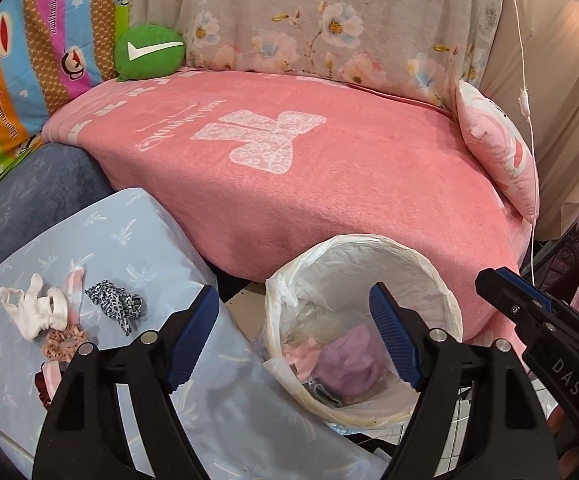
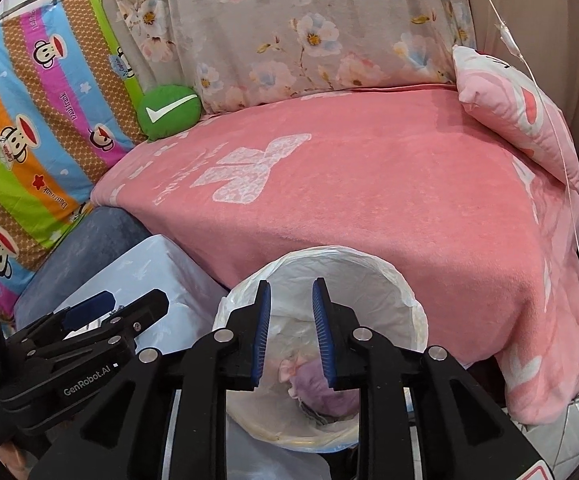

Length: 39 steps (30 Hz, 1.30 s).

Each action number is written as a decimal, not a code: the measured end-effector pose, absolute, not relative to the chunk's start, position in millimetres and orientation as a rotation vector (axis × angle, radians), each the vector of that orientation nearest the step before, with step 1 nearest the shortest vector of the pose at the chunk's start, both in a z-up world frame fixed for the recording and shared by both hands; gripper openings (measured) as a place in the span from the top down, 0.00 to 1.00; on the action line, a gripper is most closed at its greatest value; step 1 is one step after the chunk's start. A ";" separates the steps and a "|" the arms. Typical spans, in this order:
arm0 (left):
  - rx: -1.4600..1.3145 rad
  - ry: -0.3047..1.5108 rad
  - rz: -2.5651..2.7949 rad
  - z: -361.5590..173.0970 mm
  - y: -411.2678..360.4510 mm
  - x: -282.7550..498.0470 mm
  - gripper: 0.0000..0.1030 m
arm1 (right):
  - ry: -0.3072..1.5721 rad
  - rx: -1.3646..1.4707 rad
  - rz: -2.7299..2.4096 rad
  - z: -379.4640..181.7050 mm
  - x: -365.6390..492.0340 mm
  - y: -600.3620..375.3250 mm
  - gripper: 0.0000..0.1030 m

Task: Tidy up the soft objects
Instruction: 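Carry the pink and purple cloths over the white bin and open both tools, then move both tools back from the bin to the scrunchies on the table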

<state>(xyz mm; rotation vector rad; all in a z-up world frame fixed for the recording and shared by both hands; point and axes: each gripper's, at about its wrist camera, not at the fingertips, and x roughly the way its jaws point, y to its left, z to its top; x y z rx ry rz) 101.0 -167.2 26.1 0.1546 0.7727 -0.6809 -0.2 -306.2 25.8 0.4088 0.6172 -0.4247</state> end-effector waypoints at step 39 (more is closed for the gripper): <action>0.028 0.820 -0.373 -4.1 -7.7 104.6 0.26 | 0.752 0.250 -0.212 7.1 34.9 -166.2 0.65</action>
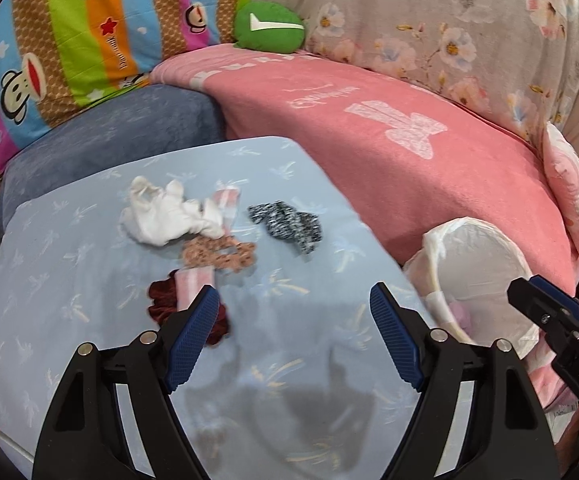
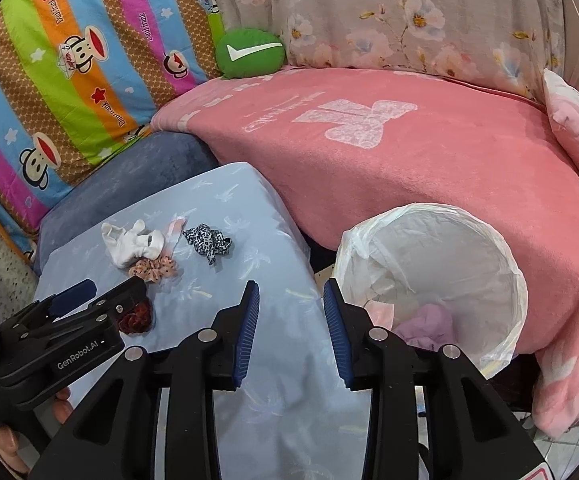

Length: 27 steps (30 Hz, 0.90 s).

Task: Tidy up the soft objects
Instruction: 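Move both tools back from the bin to the scrunchies on the table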

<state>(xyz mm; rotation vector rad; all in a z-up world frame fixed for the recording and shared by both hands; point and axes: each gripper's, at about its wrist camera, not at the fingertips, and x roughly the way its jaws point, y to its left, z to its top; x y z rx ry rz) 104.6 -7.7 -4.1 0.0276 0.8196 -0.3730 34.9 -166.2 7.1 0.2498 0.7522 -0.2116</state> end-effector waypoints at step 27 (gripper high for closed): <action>-0.049 0.981 -0.226 -74.3 76.6 140.0 0.28 | 0.843 0.185 -0.074 -25.6 76.7 -82.5 0.60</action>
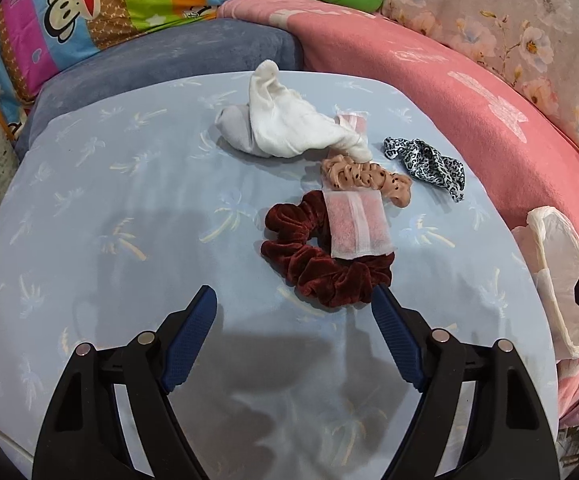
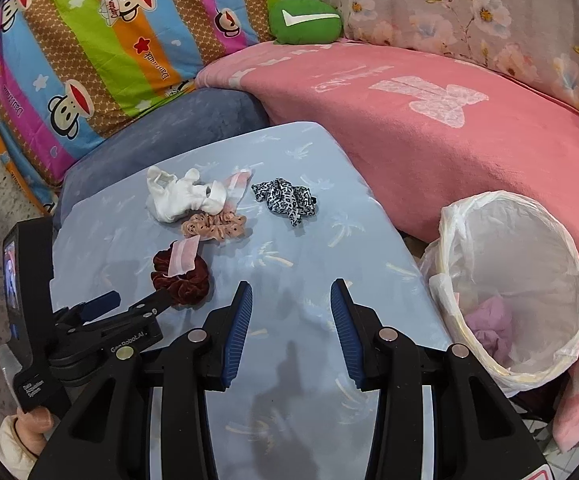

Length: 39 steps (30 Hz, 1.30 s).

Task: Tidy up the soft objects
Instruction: 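Move both tools back from the bin to the scrunchies on the table, then grasp the dark red velvet scrunchie with the left tool while the right tool grasps the brown scrunchie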

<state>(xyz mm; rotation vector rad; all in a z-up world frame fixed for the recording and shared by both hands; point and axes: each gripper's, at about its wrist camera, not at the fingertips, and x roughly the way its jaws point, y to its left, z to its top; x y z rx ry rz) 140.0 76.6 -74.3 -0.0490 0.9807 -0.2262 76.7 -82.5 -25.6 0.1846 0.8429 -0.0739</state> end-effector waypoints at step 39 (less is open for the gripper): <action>-0.162 0.960 -0.248 -56.7 120.1 160.8 0.85 | 0.962 0.207 0.123 -84.3 200.2 -10.6 0.69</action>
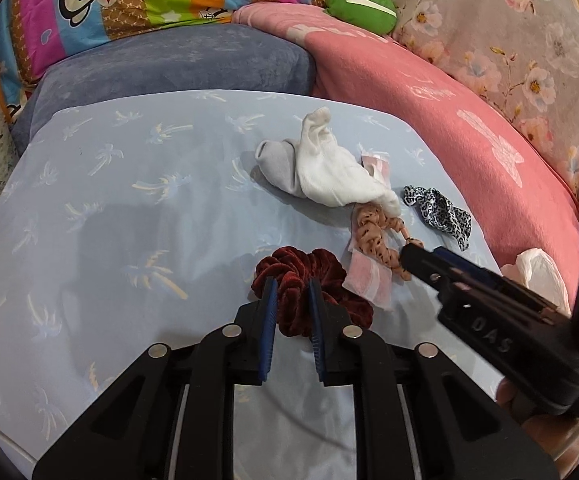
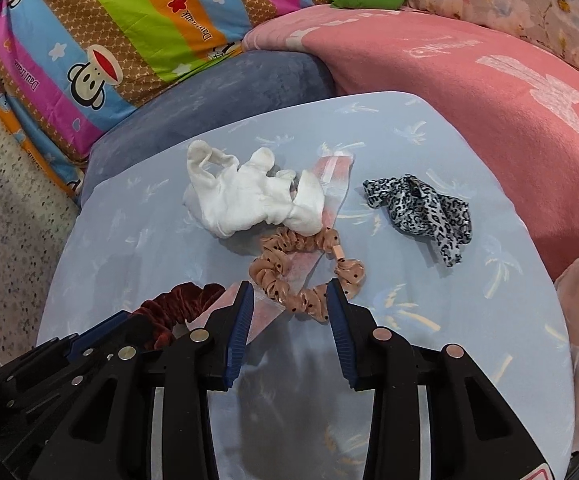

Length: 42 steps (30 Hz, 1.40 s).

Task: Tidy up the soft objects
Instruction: 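Grasp the dark red velvet scrunchie with the left tool while the right tool grasps the brown scrunchie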

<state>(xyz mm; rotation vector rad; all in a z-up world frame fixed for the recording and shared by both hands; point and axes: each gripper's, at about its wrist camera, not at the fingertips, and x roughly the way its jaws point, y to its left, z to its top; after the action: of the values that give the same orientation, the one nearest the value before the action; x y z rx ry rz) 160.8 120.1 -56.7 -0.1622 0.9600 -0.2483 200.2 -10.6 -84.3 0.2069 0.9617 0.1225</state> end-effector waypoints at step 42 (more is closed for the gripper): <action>-0.129 0.998 -0.274 -46.4 78.9 113.0 0.63 | 0.810 0.331 -0.003 -14.9 56.5 -104.3 0.98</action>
<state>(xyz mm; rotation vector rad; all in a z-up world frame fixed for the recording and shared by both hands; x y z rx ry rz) 113.0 78.9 -46.4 -0.1294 0.9978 -0.2743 56.5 -104.3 -14.9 0.3309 0.8104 -0.0026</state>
